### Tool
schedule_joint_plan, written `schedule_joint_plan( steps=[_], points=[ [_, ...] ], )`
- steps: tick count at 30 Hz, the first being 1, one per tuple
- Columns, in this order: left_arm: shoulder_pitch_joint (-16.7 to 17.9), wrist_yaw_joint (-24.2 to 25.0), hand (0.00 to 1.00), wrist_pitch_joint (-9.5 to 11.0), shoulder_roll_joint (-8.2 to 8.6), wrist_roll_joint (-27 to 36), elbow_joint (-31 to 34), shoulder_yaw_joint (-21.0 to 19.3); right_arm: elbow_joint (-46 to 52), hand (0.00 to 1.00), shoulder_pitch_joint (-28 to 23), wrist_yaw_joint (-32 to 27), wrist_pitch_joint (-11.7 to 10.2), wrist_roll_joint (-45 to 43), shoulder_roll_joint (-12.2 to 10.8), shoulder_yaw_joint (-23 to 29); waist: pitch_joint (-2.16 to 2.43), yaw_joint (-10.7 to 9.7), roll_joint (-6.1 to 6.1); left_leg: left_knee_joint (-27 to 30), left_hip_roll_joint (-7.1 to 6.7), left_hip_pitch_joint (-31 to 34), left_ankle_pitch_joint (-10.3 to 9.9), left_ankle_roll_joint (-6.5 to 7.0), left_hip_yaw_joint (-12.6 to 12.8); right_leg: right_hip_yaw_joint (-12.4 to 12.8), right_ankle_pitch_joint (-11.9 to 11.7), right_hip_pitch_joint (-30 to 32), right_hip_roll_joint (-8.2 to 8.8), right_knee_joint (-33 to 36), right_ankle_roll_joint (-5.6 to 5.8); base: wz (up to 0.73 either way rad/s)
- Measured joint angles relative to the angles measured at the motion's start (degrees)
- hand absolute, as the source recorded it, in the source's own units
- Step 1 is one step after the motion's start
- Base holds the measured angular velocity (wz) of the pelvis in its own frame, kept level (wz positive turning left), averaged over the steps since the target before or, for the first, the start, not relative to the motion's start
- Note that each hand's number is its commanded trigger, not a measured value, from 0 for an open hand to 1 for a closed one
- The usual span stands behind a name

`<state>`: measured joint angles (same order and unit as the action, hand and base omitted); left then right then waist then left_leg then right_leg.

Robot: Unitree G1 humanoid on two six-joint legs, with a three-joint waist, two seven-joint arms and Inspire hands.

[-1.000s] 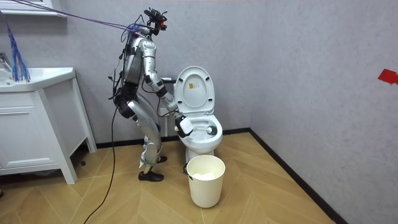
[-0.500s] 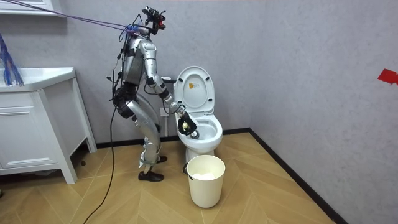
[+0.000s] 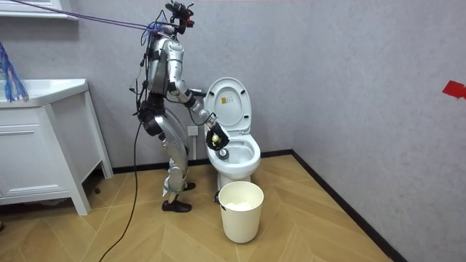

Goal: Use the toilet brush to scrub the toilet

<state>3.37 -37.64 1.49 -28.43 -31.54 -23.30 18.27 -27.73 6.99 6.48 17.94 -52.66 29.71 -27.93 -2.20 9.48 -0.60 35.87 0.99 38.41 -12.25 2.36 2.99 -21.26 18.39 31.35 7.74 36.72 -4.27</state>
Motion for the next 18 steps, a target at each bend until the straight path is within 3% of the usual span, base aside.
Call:
schedule_joint_plan(
  steps=[2,7,10,14,18],
  points=[
    [0.2,0.1,0.00,0.7,0.12,0.6,-0.7,-0.1,-0.9,1.00,-1.0,0.0,-1.4,-0.1,0.4,0.1,0.04,-0.3,1.02,-0.1,-0.75,-1.5,-0.1,-0.08,-0.2,-0.2,0.5,-1.6,0.18,-0.1,0.29,0.15],
    [1.1,3.0,0.00,1.8,1.43,-1.8,-2.4,-1.9,-1.4,1.00,-4.1,0.7,-5.2,-2.0,0.9,1.7,0.06,0.6,3.02,-2.8,-0.57,-7.3,-0.5,-0.18,0.0,0.0,0.6,-7.1,-0.06,-2.6,0.80,0.00],
    [3.2,4.9,0.00,2.0,1.90,-3.5,-2.5,-3.1,-2.1,1.00,-6.4,1.1,-7.2,-2.1,0.8,2.3,0.67,0.7,4.04,-5.2,-0.72,-11.7,-0.5,-0.23,0.0,-0.2,0.1,-11.8,-0.63,-5.6,1.40,0.01],
    [10.1,6.2,0.00,1.8,3.13,-5.3,-1.0,-5.6,0.1,1.00,-13.0,2.5,-7.9,-4.4,-1.2,4.7,1.81,0.5,4.88,-9.2,-0.88,-19.6,-0.9,-0.33,0.0,0.1,-0.6,-20.1,-1.84,-11.4,2.62,-0.01],
    [14.0,8.2,0.00,1.6,5.69,-5.1,1.0,-8.1,-0.3,1.00,-16.3,3.2,-9.1,-4.3,-2.4,7.6,1.97,0.4,4.92,-12.5,-1.71,-25.1,-1.1,-0.33,-0.3,-0.1,-0.9,-26.0,-1.99,-15.1,3.40,0.05]
  ],
)
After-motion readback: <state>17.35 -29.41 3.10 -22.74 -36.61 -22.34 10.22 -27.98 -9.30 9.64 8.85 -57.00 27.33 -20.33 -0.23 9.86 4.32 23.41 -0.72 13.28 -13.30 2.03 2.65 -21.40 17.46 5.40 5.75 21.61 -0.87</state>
